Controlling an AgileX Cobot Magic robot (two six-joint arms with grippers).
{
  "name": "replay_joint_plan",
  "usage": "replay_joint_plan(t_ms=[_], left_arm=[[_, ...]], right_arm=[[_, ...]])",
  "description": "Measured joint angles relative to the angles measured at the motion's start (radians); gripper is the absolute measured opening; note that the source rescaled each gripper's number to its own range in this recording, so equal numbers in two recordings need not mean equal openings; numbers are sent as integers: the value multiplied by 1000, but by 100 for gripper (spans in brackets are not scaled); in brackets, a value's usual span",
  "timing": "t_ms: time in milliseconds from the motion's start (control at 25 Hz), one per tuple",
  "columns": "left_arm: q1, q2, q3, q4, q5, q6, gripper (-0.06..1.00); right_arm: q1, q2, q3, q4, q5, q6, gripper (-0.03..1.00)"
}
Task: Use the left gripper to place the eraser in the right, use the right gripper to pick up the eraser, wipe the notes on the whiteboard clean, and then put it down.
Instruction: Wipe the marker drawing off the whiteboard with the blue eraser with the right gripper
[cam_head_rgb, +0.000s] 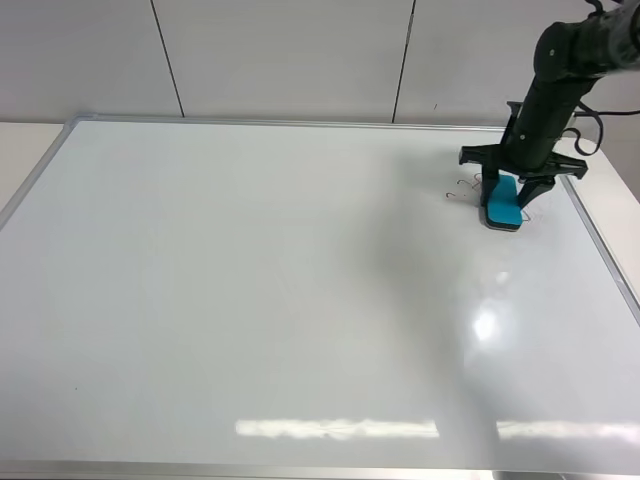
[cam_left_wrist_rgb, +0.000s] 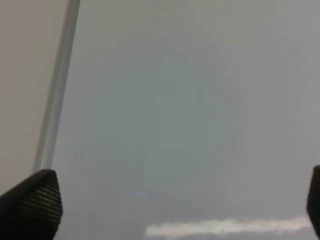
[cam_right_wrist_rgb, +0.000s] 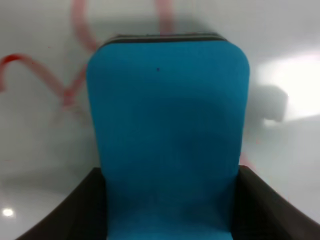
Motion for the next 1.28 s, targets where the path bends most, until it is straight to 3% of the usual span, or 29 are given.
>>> replay_joint_plan(t_ms=[240,440,640,720,840,1080,1280], left_arm=[[0,0,0,0,0,0,100],[0,0,0,0,0,0,100],[0,0,0,0,0,0,100],[0,0,0,0,0,0,100],[0,0,0,0,0,0,100],[0,0,0,0,0,0,100],[0,0,0,0,0,0,100]], right_arm=[[-92,0,0,-48,34,-25,1],[-76,0,0,-49,40,-41,1],[63,0,0,43,12,-68,1],[156,0,0,81,-50,-76,1],[200,2,0,107,-97,-77,1],[171,3,-5,127,-111,-78,1],[53,11,-20,122,-163,-94,1]])
